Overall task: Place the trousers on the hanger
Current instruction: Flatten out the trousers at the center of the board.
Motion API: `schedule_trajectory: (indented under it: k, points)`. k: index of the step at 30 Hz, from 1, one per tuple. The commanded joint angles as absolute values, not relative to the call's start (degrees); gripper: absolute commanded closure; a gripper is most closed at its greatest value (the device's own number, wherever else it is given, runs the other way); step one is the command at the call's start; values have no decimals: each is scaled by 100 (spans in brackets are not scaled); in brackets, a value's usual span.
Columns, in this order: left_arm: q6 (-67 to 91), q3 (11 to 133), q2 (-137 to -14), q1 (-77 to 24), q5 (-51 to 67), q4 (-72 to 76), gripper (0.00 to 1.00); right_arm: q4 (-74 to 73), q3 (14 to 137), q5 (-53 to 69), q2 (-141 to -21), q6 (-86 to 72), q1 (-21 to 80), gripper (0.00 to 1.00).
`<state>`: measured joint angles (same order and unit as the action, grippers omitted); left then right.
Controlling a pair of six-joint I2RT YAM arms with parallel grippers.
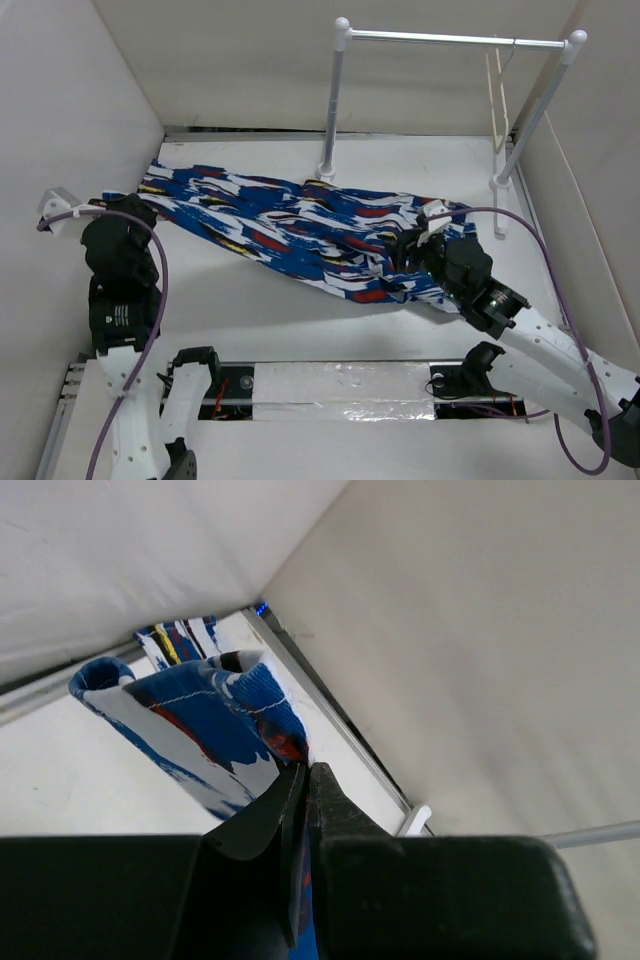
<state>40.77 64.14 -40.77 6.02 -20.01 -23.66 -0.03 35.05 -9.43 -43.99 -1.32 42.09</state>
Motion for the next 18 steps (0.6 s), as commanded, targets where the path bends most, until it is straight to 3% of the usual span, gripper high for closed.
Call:
schedule_trajectory:
  k: [1,9,11,14,18]
  points:
    - [3701,6452,-3886,633,-2400,-2734,100,97,3630,-1729,-4412,-193,4176,41]
    - [3437,5960,-2833,352,-3101,-2821,100,-156,3340,-1556,-4605,-684,3280,27]
    - [3437,5871,-2577,247,-3146,-2856,100,-281,3252,-1739,-4553,-808,3060,18]
    - [3419,5932,-2286,246,-2866,-2699,100,-264,3068,-1916,-4404,-1037,2489,11]
    - [3401,5959,-2224,246,-2242,-2348,100,-167,2962,-1907,-4578,-1256,1584,10]
